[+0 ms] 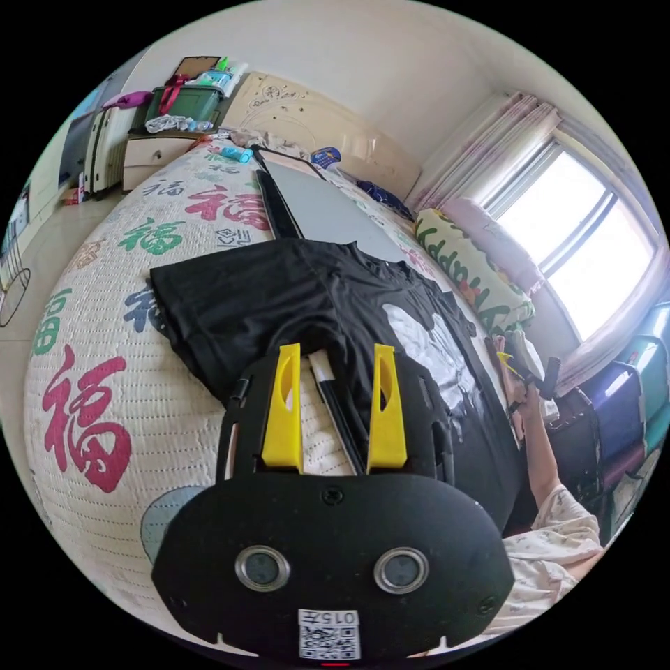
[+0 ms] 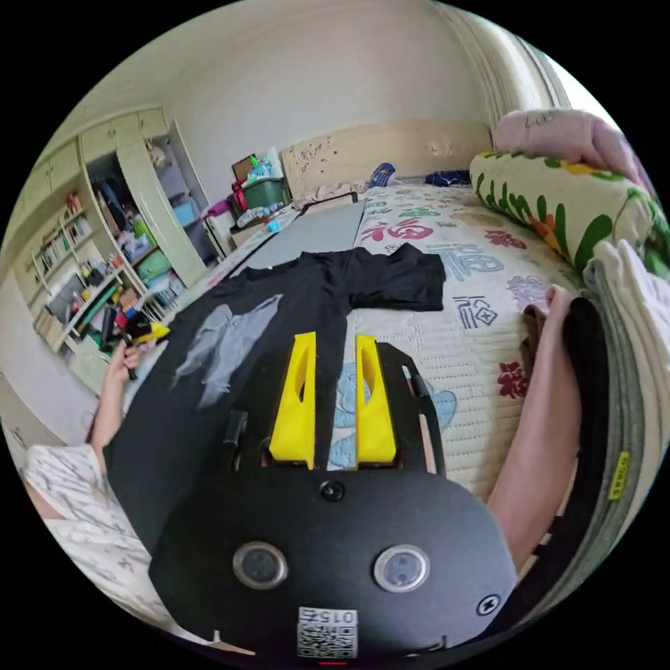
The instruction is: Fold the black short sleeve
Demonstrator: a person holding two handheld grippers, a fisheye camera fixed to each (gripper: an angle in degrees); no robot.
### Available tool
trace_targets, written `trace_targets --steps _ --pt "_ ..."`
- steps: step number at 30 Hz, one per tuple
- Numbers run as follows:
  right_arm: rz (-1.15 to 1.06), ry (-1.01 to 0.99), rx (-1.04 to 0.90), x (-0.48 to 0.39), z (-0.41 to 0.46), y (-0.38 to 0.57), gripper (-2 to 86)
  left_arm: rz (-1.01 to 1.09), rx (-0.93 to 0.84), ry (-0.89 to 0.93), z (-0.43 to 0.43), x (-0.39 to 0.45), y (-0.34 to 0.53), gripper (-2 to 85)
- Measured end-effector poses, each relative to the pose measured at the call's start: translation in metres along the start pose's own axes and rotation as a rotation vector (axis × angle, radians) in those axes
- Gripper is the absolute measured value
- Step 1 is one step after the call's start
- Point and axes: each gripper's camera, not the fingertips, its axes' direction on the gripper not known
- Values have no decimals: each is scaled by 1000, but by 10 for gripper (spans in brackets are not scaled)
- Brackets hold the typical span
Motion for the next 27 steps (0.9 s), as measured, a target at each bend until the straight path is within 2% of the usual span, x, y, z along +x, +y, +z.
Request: trace_targets --steps 2,4,11,13,18,24,27 --pt "69 -110 -38 13 5 -34 78 -14 -4 -57 4 -1 -2 141" --pt "83 -133 -112 18 16 -66 78 -21 -31 -83 10 -3 -5 139" --pt "33 -200 -329 -5 47 -174 73 -43 -84 -22 20 -8 -15 120" --pt "19 -241 -311 -6 39 -192 67 -52 -79 -5 18 -9 -16 112" --pt "142 -394 -221 20 -5 -227 15 -56 -87 -11 14 -3 -20 93" --pt "93 -329 -296 -3 -28 -292 13 -37 -102 -59 6 13 -23 84" --pt "79 -380 -275 -3 -47 -321 44 -32 -106 -71 -1 21 -24 83"
